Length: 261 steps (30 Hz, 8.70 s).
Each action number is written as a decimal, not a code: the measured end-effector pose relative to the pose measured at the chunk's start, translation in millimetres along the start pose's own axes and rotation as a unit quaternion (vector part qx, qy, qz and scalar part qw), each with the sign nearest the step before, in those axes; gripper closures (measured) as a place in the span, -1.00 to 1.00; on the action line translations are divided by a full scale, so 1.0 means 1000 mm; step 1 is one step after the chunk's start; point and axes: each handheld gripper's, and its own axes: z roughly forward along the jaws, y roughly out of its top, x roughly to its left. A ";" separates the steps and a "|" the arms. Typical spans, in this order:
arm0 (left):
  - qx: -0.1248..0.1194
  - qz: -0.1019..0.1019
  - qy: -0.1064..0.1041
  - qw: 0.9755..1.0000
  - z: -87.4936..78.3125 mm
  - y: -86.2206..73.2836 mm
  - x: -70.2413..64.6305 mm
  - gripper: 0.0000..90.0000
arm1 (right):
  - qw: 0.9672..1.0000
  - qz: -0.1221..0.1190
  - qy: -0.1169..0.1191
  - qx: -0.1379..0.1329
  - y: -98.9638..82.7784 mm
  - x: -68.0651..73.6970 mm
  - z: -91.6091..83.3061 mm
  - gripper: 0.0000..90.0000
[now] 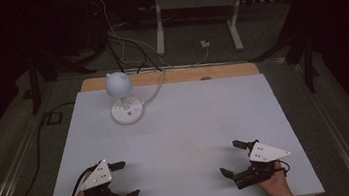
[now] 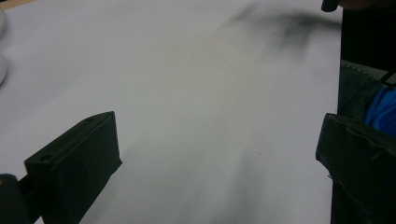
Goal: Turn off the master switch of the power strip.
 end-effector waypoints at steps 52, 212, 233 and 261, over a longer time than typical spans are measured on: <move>-0.014 0.004 0.043 0.999 0.026 0.075 0.052 -0.99 | 1.000 0.006 -0.011 -0.019 0.003 0.000 -0.006 -1.00; 0.079 -0.006 0.292 0.953 0.133 0.097 0.137 1.00 | 0.999 0.013 -0.023 -0.022 0.001 -0.005 -0.009 -1.00; 0.062 -0.093 0.160 0.981 0.102 0.111 0.113 -0.44 | 0.999 0.015 -0.023 -0.022 0.001 -0.004 -0.008 -1.00; 0.065 -0.072 0.031 0.995 0.040 0.093 0.069 -1.00 | 0.999 0.012 -0.025 -0.022 0.003 -0.003 -0.009 -1.00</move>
